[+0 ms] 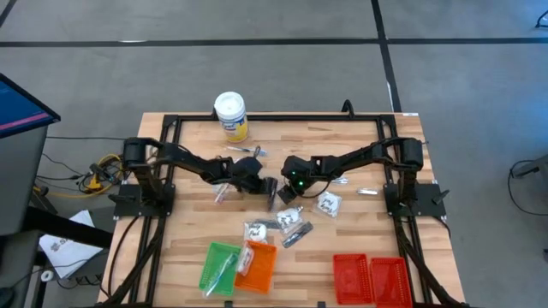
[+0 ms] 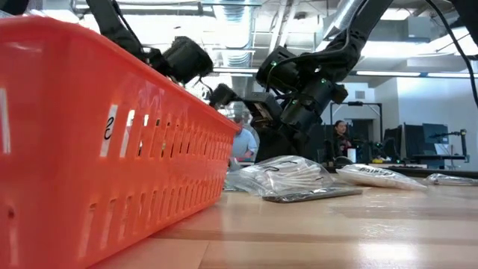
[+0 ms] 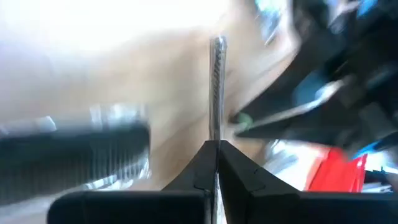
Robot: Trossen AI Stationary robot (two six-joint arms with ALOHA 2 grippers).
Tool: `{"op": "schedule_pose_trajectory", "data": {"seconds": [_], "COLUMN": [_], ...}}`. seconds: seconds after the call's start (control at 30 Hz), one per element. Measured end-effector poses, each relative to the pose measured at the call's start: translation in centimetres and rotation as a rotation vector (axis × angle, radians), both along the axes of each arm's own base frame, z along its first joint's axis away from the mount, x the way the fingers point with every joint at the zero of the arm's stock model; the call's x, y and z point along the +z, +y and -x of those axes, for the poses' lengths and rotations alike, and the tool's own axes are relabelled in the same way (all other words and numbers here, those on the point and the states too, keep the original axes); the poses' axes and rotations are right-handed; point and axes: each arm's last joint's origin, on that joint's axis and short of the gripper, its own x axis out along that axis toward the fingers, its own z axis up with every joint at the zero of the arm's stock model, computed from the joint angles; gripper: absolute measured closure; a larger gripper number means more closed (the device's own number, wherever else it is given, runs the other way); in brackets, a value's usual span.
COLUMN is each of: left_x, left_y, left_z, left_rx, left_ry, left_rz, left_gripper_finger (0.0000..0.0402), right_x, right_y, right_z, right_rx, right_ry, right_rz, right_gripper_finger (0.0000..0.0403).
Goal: Pick & Place Travel size toiletries
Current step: Put the black comb into the left red basket
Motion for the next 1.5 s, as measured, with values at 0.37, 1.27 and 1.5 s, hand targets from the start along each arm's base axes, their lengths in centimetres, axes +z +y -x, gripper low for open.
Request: {"op": "schedule_pose_trajectory", "data": {"seconds": [0.37, 1.27, 1.5], "left_x": [5.2, 16.6, 18.4], "left_y": [0.5, 1.0, 0.9], "left_z": [1.8, 5.2, 5.4], "left_rx": [0.043, 0.185, 0.146], "left_ry": [-0.064, -0.627, -0.786], "left_rz": [-0.155, -0.345, -0.416], "left_gripper_finger": [0.04, 0.0401, 0.0401], "right_x": [6.7, 24.5, 24.4], "right_y": [-2.5, -4.4, -4.3], "right_z": [1.6, 9.5, 9.4], "right_rx": [-0.067, -0.279, -0.316], "right_ry": [-0.166, -0.93, -0.913], "right_rz": [0.072, 0.096, -0.008], "right_gripper_finger": [0.025, 0.0228, 0.0212]}}
